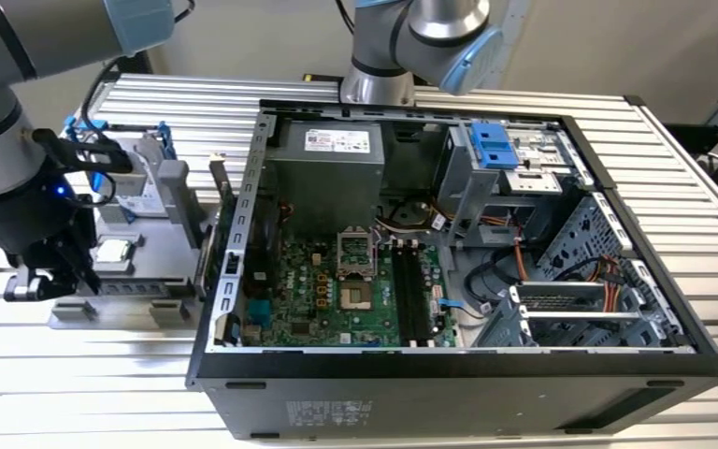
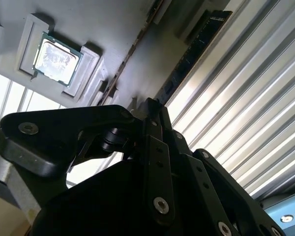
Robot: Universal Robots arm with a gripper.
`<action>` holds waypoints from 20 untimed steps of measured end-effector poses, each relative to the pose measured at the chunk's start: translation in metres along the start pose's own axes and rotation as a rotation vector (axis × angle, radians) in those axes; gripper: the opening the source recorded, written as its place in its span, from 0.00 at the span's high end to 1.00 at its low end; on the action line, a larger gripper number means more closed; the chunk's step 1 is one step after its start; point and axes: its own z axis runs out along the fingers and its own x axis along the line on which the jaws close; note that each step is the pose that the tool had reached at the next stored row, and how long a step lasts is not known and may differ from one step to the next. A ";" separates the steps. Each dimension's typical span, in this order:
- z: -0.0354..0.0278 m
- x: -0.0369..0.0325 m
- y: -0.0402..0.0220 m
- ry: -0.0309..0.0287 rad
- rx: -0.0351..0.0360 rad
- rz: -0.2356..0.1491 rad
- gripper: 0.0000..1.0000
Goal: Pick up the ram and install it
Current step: 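Pick up the ram and move it above insertion slot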
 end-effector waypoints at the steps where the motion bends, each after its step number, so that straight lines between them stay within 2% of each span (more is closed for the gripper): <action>1: -0.0011 0.0000 0.0000 0.0000 0.0000 0.000 1.00; 20: -0.0193 -0.0001 0.0003 0.0001 -0.0001 0.000 1.00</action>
